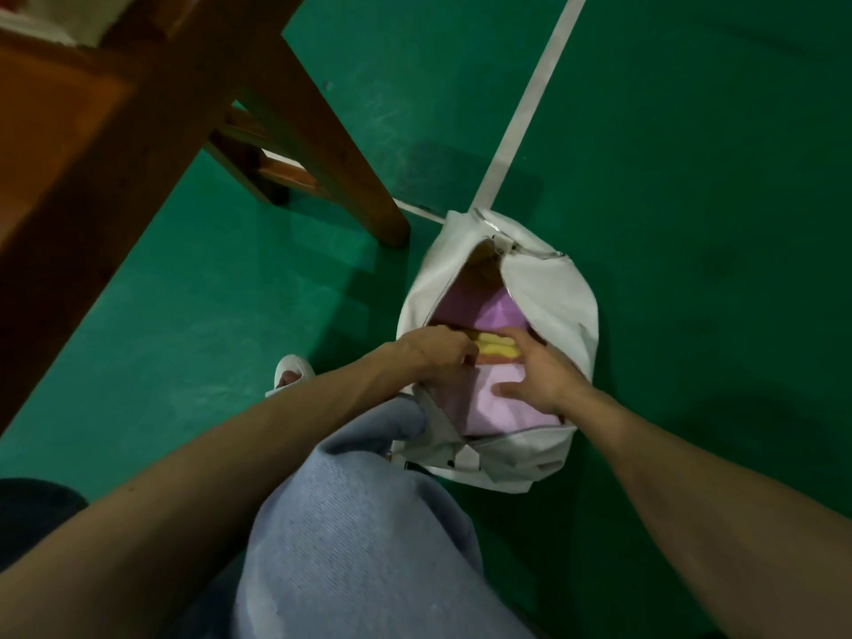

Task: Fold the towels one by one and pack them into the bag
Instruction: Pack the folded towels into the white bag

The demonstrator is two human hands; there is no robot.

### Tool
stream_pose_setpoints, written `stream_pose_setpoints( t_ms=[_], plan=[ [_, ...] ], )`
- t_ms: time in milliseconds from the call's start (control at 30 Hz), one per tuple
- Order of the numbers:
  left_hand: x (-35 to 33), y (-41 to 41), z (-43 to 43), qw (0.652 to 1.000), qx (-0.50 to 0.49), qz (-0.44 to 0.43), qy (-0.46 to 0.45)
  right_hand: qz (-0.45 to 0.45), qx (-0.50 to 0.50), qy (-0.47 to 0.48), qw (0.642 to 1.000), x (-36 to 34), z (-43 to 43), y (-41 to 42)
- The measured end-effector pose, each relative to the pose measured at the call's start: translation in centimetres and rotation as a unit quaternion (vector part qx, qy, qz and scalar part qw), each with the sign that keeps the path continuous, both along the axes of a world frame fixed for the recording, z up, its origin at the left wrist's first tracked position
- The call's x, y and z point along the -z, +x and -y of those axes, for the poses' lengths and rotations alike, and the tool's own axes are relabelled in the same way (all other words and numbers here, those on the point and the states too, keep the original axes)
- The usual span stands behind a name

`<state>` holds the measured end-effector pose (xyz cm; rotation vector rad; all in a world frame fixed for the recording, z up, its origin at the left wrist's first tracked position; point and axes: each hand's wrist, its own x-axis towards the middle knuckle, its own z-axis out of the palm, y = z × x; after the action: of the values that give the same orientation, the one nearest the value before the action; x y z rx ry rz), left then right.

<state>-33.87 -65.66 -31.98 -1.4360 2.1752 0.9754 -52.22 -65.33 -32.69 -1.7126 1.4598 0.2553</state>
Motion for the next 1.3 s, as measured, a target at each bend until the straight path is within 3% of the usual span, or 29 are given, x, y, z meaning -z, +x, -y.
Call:
stream_pose_setpoints(
  t_ms=[167, 400, 533, 733, 833, 933, 1000, 1133, 1300],
  plan=[
    [0.7, -2.0, 0.7, 0.996, -0.066, -0.053, -0.015, 0.011, -0.01, 0.027, 1.0, 1.1, 0.0, -0.9],
    [3.9, -1.7, 0.6, 0.987, -0.047, -0.03, 0.153, -0.018, -0.08, 0.12, 0.989, 2.5, 1.0, -0.9],
    [5.7, -1.0, -0.1, 0.961, -0.122, -0.109, 0.223, -0.04, -0.102, 0.173, 0.979, 3.4, 2.0, -1.0],
    [6.5, -0.9, 0.2, 0.954, -0.093, -0.111, 0.262, -0.046, -0.136, 0.217, 0.965, 3.5, 3.1, -1.1],
    [6.3, -0.8, 1.2, 0.984, 0.054, -0.008, 0.169, -0.038, -0.144, 0.188, 0.971, 3.7, 2.9, -1.0],
    [6.7, -0.3, 1.3, 0.986, 0.077, 0.031, 0.147, -0.036, -0.154, 0.144, 0.977, 4.7, 1.6, -1.3],
    [7.0, 0.0, 1.0, 0.978, 0.07, 0.022, 0.195, -0.04, -0.154, 0.117, 0.98, 5.6, 0.7, -1.5],
    [7.4, 0.3, 1.1, 0.979, 0.015, -0.022, 0.204, -0.023, -0.129, 0.082, 0.988, 5.7, 0.3, -1.2],
    [6.7, 1.4, 1.9, 0.959, -0.1, -0.13, 0.232, 0.072, -0.042, 0.067, 0.994, 3.4, 1.6, -1.1]
  ],
)
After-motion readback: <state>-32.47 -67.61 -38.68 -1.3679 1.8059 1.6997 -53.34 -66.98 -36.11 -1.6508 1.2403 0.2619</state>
